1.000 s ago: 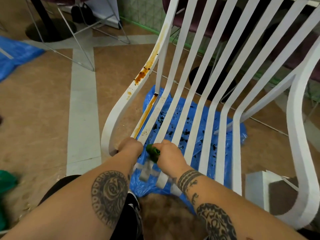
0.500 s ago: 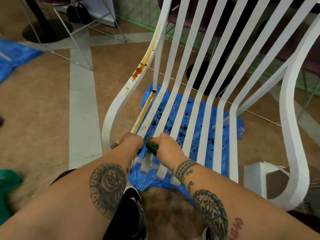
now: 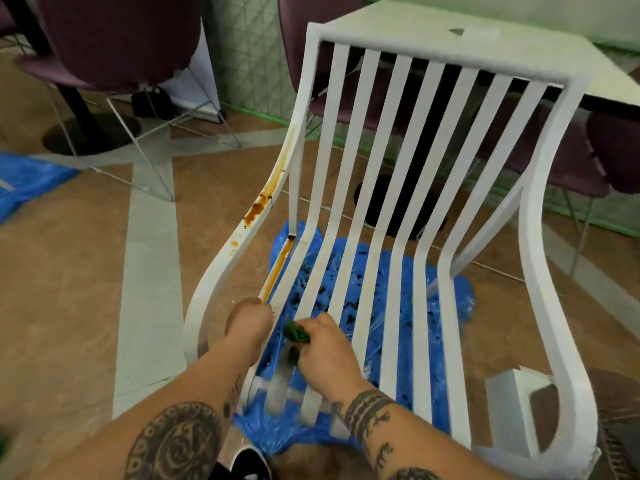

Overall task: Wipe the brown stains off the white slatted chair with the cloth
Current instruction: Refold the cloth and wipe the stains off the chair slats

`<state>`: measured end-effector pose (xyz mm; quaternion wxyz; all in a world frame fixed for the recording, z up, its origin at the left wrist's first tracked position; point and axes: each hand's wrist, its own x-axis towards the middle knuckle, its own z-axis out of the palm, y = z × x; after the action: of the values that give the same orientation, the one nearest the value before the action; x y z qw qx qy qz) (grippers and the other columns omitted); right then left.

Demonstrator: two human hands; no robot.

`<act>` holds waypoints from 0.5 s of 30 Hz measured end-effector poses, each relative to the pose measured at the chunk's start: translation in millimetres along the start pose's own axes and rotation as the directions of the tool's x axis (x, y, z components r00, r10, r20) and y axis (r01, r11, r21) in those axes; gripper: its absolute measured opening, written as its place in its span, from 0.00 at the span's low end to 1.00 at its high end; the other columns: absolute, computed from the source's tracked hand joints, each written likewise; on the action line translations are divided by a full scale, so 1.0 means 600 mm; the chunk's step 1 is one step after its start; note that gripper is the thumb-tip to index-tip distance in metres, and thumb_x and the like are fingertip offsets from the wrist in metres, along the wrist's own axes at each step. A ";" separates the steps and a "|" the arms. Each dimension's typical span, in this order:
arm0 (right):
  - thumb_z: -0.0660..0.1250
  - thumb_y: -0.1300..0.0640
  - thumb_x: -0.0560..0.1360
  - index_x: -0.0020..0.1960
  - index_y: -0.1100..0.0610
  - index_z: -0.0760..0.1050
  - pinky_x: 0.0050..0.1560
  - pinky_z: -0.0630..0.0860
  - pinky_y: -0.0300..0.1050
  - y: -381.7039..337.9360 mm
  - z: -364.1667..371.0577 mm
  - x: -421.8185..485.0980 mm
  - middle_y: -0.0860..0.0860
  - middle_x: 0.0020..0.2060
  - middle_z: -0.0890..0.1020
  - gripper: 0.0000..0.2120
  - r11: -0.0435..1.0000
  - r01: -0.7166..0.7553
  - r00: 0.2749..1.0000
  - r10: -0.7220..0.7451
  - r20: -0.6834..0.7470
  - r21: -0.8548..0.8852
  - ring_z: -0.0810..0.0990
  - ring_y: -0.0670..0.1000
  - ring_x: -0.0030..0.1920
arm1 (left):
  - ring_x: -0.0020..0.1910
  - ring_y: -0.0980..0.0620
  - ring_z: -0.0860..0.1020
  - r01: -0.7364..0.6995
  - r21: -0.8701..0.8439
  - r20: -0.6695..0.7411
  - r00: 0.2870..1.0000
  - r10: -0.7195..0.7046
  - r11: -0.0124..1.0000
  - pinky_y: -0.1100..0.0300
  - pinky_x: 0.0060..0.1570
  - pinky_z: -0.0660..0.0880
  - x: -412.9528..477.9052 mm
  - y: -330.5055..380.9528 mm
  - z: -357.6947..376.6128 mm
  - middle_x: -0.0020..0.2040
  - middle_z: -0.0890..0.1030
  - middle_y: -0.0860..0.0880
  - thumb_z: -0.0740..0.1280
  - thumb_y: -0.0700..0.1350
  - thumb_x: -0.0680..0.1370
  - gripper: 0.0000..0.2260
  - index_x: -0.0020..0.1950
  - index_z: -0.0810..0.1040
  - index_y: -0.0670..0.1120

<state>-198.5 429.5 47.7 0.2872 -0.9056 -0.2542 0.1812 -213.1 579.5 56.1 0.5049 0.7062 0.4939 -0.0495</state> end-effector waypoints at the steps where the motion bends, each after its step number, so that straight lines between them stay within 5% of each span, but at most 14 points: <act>1: 0.63 0.65 0.76 0.65 0.53 0.77 0.52 0.76 0.52 0.008 -0.003 0.018 0.51 0.49 0.69 0.19 1.000 -0.003 0.999 0.002 -0.033 -0.008 0.73 0.55 0.50 | 0.41 0.43 0.75 -0.017 0.012 -0.020 1.000 0.017 1.000 0.57 0.37 0.69 0.010 -0.002 0.004 0.44 0.75 0.39 0.58 0.39 0.82 0.10 0.52 0.78 0.39; 6: 0.63 0.68 0.75 0.68 0.52 0.76 0.57 0.74 0.48 0.047 -0.016 0.100 0.50 0.52 0.70 0.24 0.990 0.020 0.999 -0.027 -0.047 -0.143 0.71 0.54 0.56 | 0.36 0.47 0.72 -0.007 -0.074 -0.104 0.995 -0.001 0.997 0.55 0.36 0.68 0.039 0.028 0.023 0.47 0.80 0.39 0.55 0.44 0.83 0.10 0.50 0.75 0.51; 9: 0.62 0.66 0.78 0.65 0.53 0.78 0.58 0.75 0.50 0.060 -0.037 0.166 0.50 0.52 0.72 0.18 0.999 -0.017 0.992 0.013 -0.122 -0.028 0.74 0.54 0.55 | 0.35 0.48 0.70 -0.027 -0.074 -0.097 0.995 0.020 0.997 0.55 0.36 0.67 0.069 0.052 0.047 0.42 0.75 0.45 0.55 0.47 0.85 0.12 0.41 0.67 0.55; 13: 0.64 0.61 0.81 0.65 0.53 0.79 0.60 0.77 0.51 0.081 -0.084 0.279 0.51 0.57 0.77 0.14 0.996 -0.065 0.953 0.082 -0.290 0.068 0.77 0.56 0.56 | 0.28 0.49 0.72 -0.134 -0.118 -0.142 0.983 0.117 0.984 0.60 0.27 0.69 0.108 0.067 0.077 0.39 0.81 0.46 0.58 0.43 0.82 0.15 0.64 0.76 0.57; 15: 0.65 0.61 0.81 0.66 0.52 0.79 0.62 0.77 0.52 0.095 -0.100 0.331 0.52 0.60 0.78 0.15 0.998 -0.061 0.950 0.068 -0.305 0.032 0.77 0.57 0.58 | 0.28 0.50 0.72 -0.137 -0.093 -0.164 0.979 0.121 0.986 0.57 0.30 0.75 0.124 0.070 0.090 0.37 0.80 0.46 0.59 0.45 0.82 0.16 0.66 0.77 0.55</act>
<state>10.4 475.9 22.7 0.3269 -0.9273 -0.1749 0.0512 -121.1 586.4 15.4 0.5024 0.7112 0.4874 0.0653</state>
